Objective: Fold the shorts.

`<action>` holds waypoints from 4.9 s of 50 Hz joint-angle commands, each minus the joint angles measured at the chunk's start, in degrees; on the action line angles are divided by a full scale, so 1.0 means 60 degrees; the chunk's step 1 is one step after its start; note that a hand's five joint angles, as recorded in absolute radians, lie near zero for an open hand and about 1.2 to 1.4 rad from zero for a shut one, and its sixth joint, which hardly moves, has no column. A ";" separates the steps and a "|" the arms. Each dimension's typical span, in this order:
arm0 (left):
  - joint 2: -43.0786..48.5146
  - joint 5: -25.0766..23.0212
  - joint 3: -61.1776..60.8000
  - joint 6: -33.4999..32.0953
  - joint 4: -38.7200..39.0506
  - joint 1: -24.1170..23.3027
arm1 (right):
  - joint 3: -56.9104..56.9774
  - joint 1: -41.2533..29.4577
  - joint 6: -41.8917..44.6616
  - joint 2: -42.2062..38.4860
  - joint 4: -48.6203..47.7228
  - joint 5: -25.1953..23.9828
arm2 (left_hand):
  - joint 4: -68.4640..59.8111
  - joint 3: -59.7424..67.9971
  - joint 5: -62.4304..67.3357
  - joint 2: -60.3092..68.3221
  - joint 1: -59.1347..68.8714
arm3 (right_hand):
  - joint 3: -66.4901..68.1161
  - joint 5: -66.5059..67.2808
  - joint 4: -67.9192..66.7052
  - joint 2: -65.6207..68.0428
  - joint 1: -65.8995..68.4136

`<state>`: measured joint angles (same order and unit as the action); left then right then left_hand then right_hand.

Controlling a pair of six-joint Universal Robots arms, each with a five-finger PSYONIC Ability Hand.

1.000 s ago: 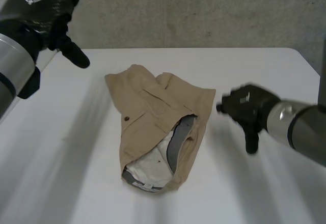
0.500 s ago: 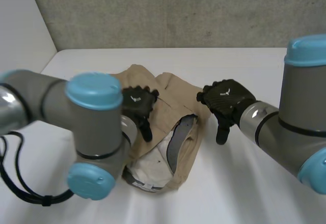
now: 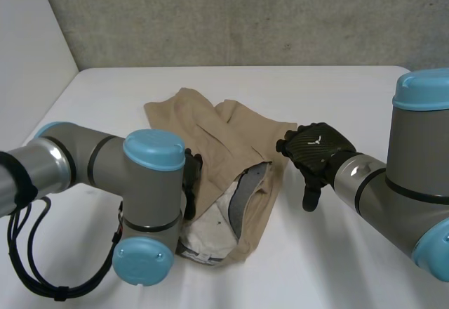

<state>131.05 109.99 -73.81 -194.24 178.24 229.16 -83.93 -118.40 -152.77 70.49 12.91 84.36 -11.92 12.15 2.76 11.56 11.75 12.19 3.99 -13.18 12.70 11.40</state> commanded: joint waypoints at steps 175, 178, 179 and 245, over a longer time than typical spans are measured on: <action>-0.0059 -0.0771 -0.0370 0.6578 -0.0470 0.1225 | 0.0161 -0.0320 -0.2078 -0.0089 -0.3396 0.1189 | -0.9927 0.9889 0.9787 0.9986 0.9956 | 1.1302 1.1002 -1.1137 1.1217 1.1433; -0.0277 0.0387 -0.0121 0.6403 -0.0001 0.1123 | 0.0161 -0.0306 -0.1990 -0.0089 -0.3309 0.1175 | -1.1347 1.1308 1.1207 1.1406 1.1376 | 1.1302 1.1002 -1.1137 1.1217 1.1433; -0.0409 0.0491 -0.0120 0.6330 0.0058 0.1079 | 0.0204 -0.0306 -0.1845 -0.0074 -0.3105 0.1175 | -1.1347 1.1308 1.1207 1.1406 1.1376 | 1.1302 1.1002 -1.1137 1.1217 1.1433; -0.2183 -0.1441 -0.0443 -0.0248 -0.0249 0.1430 | -0.2387 -0.0392 -0.5534 0.0747 -0.0670 -0.0319 | -1.1347 1.1308 1.1207 1.1406 1.1376 | 0.1780 0.1480 -0.1615 0.1695 0.1911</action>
<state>117.05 101.32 -78.10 -195.76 176.77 237.48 -95.93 -117.36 -183.30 74.86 12.47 82.23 -68.48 67.68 55.85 68.52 64.58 23.33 12.57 -22.57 25.49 20.33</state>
